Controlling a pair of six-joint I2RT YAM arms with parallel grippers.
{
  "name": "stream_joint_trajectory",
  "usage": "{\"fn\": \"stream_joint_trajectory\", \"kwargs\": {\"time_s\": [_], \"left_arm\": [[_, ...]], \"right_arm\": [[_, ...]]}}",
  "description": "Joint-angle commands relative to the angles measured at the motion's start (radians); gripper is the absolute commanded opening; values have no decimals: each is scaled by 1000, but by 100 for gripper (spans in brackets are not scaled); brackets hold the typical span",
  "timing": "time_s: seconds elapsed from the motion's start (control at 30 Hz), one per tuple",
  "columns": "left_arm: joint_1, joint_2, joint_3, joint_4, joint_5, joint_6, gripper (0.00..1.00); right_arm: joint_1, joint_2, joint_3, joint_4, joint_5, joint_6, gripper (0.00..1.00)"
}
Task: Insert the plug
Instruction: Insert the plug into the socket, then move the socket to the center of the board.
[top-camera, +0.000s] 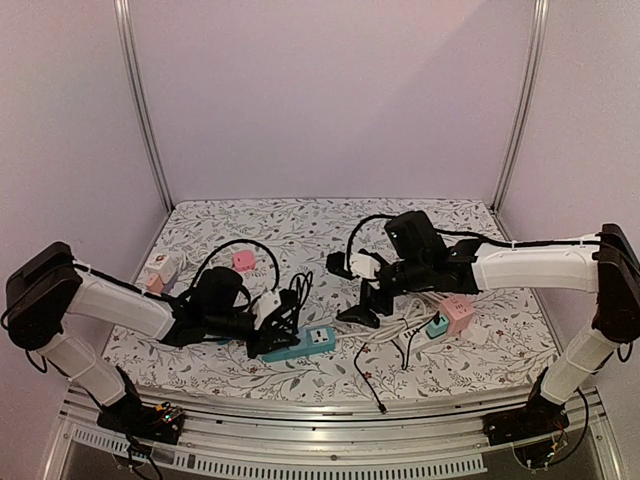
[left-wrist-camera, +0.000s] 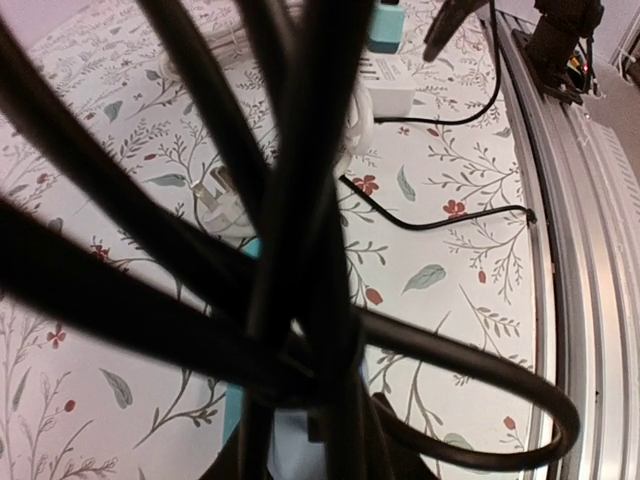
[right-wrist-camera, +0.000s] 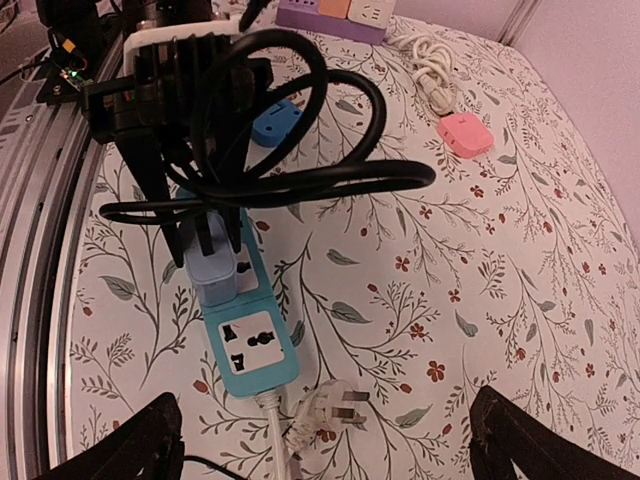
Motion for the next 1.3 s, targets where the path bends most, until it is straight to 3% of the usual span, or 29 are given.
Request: {"fn": "stream_joint_trajectory", "kwargs": {"time_s": [0.0, 0.07, 0.2, 0.37, 0.57, 0.77, 0.97, 1.1, 1.27], "left_arm": [[-14, 23, -32, -148, -144, -71, 32], [-14, -11, -23, -163, -139, -74, 58], [-14, -67, 10, -200, -179, -59, 98], [-16, -148, 48, -286, -152, -15, 99], [-16, -284, 23, -270, -177, 64, 100], [-9, -418, 87, -551, -59, 271, 100], [118, -542, 148, -669, -47, 184, 99], [241, -609, 159, -671, -69, 84, 100], [324, -696, 111, -634, -237, 2, 99]], "right_arm": [[1, -26, 20, 4, 16, 32, 99], [2, -37, 19, 8, 27, 44, 99], [2, -58, 19, 22, 41, 75, 99], [2, -84, 19, 45, 71, 138, 99], [-23, -119, 68, 17, 284, 363, 99], [-64, -158, 113, -77, 424, 559, 99], [-118, -172, 191, -287, 589, 729, 99], [-255, -171, 198, -435, 614, 842, 99], [-481, -127, 222, -537, 608, 832, 99]]}}
